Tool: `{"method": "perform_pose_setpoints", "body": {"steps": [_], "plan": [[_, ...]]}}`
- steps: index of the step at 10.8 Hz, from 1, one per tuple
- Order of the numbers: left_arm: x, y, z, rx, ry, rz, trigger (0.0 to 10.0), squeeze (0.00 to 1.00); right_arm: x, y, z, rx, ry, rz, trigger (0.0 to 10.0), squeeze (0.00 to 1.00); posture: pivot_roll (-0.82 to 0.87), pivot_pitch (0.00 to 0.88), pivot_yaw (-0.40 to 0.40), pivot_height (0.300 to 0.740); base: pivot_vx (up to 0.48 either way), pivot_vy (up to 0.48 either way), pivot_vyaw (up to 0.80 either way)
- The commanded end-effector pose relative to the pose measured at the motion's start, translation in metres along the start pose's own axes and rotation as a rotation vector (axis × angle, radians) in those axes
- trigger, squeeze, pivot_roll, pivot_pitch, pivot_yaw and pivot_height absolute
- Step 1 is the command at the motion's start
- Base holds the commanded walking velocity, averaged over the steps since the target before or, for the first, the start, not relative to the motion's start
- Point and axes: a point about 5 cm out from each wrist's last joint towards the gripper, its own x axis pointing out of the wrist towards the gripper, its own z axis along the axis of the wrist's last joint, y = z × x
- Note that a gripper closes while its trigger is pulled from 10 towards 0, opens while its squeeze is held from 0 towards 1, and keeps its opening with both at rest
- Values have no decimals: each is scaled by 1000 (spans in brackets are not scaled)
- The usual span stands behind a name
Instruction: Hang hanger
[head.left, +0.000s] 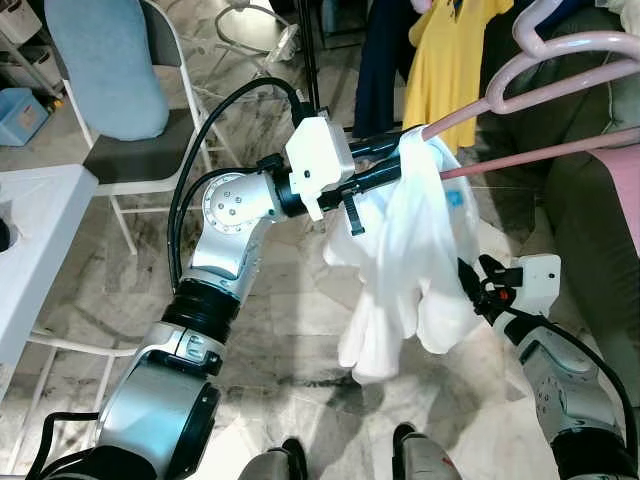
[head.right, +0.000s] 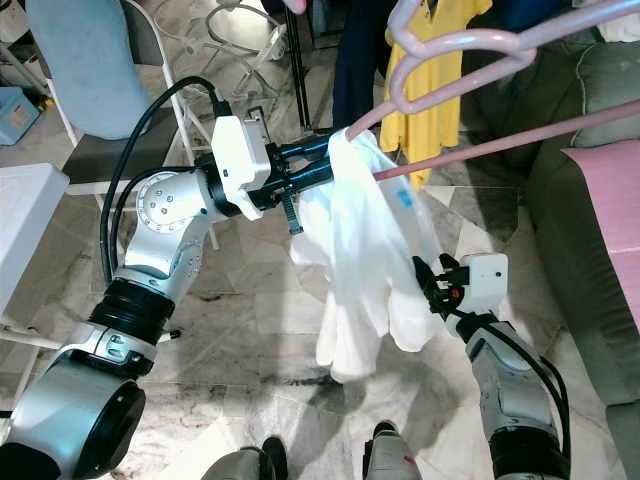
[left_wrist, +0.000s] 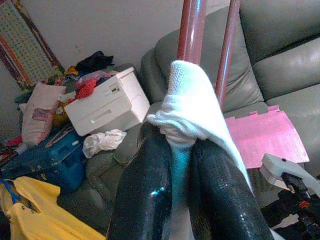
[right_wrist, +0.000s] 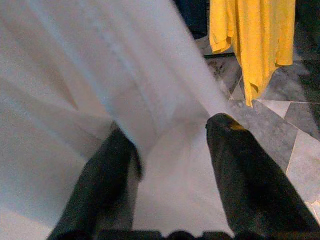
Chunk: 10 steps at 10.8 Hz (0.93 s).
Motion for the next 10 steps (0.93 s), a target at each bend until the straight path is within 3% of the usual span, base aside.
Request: {"method": "perform_pose_setpoints", "body": {"steps": [1, 3, 4, 5, 6, 10], "plan": [[-2, 3, 7, 21, -28, 4, 0, 0, -1, 3, -4, 0, 18, 10, 0, 0, -175, 212, 150, 740, 0, 0, 0], [-2, 3, 7, 21, -28, 4, 0, 0, -1, 3, -4, 0, 18, 10, 0, 0, -175, 212, 150, 740, 0, 0, 0], [-10, 0, -8, -17, 39, 29, 0, 0, -18, -44, -5, 121, -1, -256, 3412, 0, -193, 224, 150, 740, 0, 0, 0], [-15, -7, -20, -50, 79, 40, 0, 0, -21, -50, 0, 165, -34, -291, 6588, 0, -191, 224, 151, 740, 0, 0, 0], [-17, -17, -28, -83, 95, 43, 0, 0, -11, -30, 2, 139, -40, -201, 10000, 0, -188, 225, 151, 740, 0, 0, 0], [-18, -20, -30, -88, 101, 41, 0, 0, -8, -26, 3, 137, -47, -186, 10000, 0, -188, 225, 152, 740, 0, 0, 0]]}}
